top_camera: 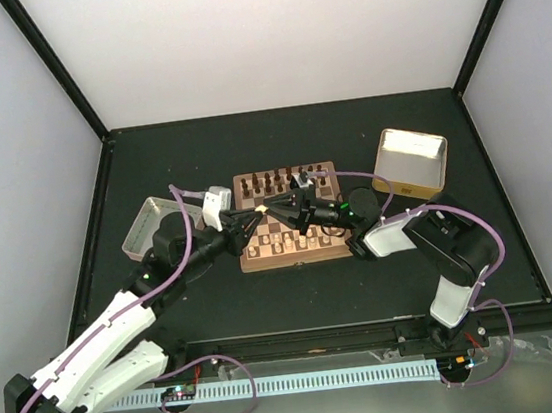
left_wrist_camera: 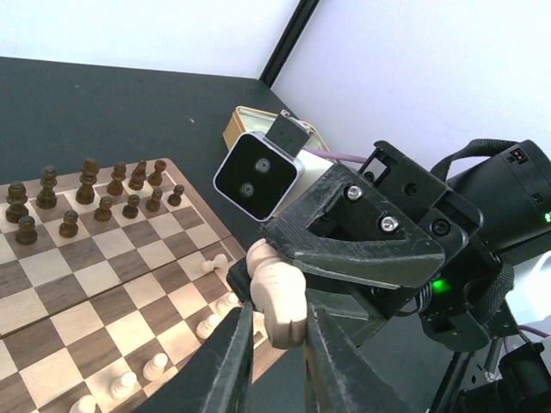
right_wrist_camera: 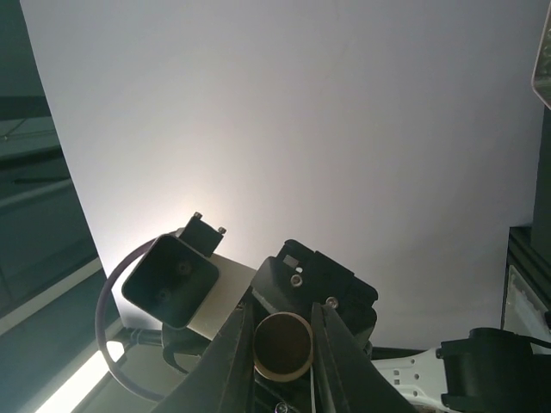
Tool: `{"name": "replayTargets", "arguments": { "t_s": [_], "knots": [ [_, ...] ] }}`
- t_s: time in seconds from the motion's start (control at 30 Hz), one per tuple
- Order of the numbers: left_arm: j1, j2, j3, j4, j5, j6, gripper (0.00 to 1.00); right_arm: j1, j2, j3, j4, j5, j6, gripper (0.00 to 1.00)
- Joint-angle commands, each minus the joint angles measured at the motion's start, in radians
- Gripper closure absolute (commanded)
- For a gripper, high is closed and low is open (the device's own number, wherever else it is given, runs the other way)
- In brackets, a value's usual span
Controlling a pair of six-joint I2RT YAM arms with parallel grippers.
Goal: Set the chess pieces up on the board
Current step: Place the chess piece on the chessboard.
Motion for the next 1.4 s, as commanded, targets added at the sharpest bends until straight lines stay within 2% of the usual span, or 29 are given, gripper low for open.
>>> {"name": "replayTargets", "arguments": {
  "t_s": [0.0, 0.17, 0.33, 0.43, 0.53, 0.6, 0.7, 0.83, 0.97, 1.1, 1.2, 1.37],
  "knots": [
    [-0.001, 0.017, 0.016, 0.04, -0.014, -0.002, 0.83, 0.005, 0.012, -0.014, 0.042, -0.014, -0.036, 0.92],
    [-0.001, 0.025, 0.02, 0.035, -0.022, -0.008, 0.84, 0.005, 0.009, -0.025, 0.019, -0.02, -0.061, 0.92],
    [-0.001, 0.035, 0.042, -0.009, -0.036, -0.007, 0.95, 0.004, 0.006, -0.028, 0.009, -0.021, -0.075, 0.88],
    [-0.001, 0.043, 0.075, -0.117, -0.054, 0.003, 0.97, 0.0, -0.01, -0.036, -0.064, -0.027, -0.123, 0.69],
    [-0.001, 0.065, 0.127, -0.307, -0.079, 0.021, 0.97, -0.018, -0.047, -0.065, -0.167, -0.021, -0.21, 0.52],
    [-0.001, 0.081, 0.156, -0.429, -0.103, 0.027, 0.97, -0.041, -0.08, -0.096, -0.228, -0.013, -0.26, 0.48],
    [-0.002, 0.123, 0.203, -0.582, -0.102, 0.024, 0.97, -0.079, -0.139, -0.128, -0.336, -0.002, -0.351, 0.45],
    [-0.006, 0.225, 0.266, -0.733, -0.088, 0.012, 0.95, -0.124, -0.26, -0.124, -0.587, 0.036, -0.525, 0.44],
    [-0.03, 0.343, 0.313, -0.795, -0.074, 0.022, 0.94, -0.163, -0.397, -0.091, -0.907, 0.141, -0.74, 0.44],
    [-0.064, 0.45, 0.359, -0.802, -0.089, 0.026, 0.95, -0.178, -0.516, -0.064, -1.154, 0.287, -0.864, 0.44],
    [-0.089, 0.554, 0.416, -0.831, -0.125, 0.026, 0.95, -0.182, -0.578, -0.053, -1.241, 0.363, -0.912, 0.44],
    [-0.107, 0.656, 0.483, -0.84, -0.169, 0.031, 0.95, -0.184, -0.618, -0.052, -1.284, 0.404, -0.934, 0.44]
  ]
}}
